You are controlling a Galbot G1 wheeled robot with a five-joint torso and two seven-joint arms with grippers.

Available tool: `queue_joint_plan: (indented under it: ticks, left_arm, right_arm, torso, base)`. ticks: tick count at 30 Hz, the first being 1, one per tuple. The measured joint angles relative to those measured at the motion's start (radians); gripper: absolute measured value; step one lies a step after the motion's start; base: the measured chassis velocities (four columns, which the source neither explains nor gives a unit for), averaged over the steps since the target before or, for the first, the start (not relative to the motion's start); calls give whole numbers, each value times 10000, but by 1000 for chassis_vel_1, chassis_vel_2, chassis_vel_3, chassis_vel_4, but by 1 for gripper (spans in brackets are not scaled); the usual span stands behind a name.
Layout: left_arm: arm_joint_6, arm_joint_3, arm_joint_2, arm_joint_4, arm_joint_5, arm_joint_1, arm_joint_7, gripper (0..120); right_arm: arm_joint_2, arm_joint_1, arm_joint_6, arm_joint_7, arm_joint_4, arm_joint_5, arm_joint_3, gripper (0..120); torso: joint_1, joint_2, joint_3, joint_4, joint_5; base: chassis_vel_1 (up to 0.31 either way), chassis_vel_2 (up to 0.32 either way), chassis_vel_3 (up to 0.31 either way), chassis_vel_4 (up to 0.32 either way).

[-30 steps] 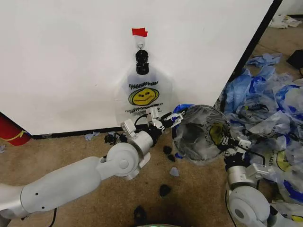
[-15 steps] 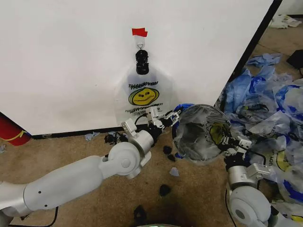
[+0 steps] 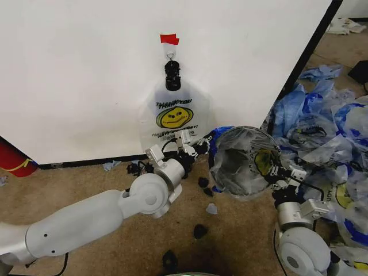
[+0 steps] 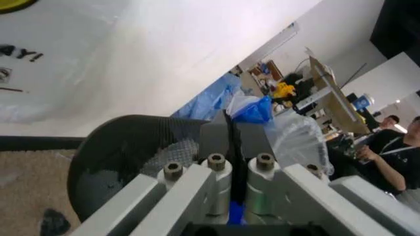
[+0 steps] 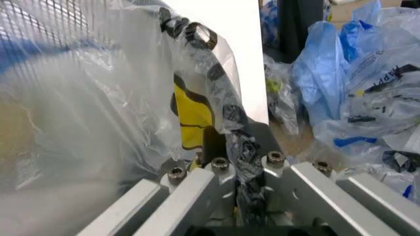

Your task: Pick up the garbage bag from the wall and place it over the trash bin.

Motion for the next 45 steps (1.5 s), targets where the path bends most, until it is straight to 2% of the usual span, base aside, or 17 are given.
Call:
queue_joint_plan:
  ticks: [20, 45]
  left_arm:
    - [-28, -255, 433, 515, 145, 3, 140, 0]
    - [-176, -265, -58, 1486, 724, 360, 215, 0]
  right_arm:
    - [-261, 37, 102, -258, -82, 47, -138, 0]
    - [-629, -314, 226, -299, 738, 234, 25, 0]
  torso:
    - [0, 0, 0, 1, -1]
    - [0, 0, 0, 0, 1]
  base:
    - [0, 0, 0, 0]
    - [0, 0, 0, 0]
